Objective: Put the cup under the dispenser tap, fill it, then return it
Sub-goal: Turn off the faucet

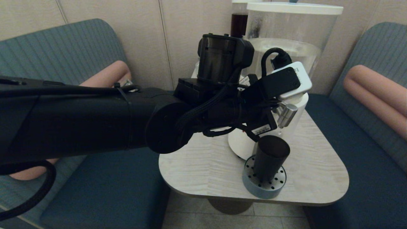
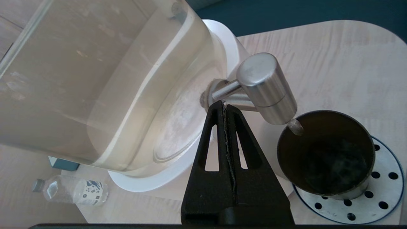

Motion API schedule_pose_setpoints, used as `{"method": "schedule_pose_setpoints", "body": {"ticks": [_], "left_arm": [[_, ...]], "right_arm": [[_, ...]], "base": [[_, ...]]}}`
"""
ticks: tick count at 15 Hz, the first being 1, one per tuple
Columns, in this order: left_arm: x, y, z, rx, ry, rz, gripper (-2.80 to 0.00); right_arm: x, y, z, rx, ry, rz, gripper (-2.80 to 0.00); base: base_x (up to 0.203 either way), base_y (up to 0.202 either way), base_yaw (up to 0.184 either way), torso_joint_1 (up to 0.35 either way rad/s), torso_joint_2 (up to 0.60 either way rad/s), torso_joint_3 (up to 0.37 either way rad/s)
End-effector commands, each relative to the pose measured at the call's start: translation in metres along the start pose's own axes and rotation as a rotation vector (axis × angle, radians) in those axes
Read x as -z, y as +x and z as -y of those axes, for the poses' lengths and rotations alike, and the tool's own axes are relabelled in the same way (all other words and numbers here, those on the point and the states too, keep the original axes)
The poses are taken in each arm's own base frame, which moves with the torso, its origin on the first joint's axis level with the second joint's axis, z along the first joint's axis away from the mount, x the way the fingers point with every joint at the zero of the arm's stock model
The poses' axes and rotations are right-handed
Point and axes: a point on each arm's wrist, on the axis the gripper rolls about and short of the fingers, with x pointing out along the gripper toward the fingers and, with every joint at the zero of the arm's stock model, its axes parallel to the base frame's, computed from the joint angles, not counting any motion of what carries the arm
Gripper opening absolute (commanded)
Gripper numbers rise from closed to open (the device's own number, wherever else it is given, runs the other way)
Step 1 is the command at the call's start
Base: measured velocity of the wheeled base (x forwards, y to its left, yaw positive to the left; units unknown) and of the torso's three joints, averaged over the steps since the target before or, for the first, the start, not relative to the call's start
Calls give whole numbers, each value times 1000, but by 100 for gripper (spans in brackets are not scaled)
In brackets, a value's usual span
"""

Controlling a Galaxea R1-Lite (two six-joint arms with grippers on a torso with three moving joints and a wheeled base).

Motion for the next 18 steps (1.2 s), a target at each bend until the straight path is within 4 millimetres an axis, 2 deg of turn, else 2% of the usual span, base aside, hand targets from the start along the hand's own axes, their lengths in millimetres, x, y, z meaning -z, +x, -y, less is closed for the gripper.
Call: {"method": "schedule_pose_setpoints", "body": {"ticks": [1,7,18], "left_arm": [[0,0,1,2,5,1,-280],[-1,3,2,4,6,8,-280],[-1,23,9,13,9,23,-280]], "right_arm": [[4,1,0,0,0,-15,-280],[4,1,0,0,0,-13,-280],[4,1,0,0,0,-13,-280]], "base": [[0,0,0,0,0,0],[0,0,0,0,0,0],[0,0,0,0,0,0]]}}
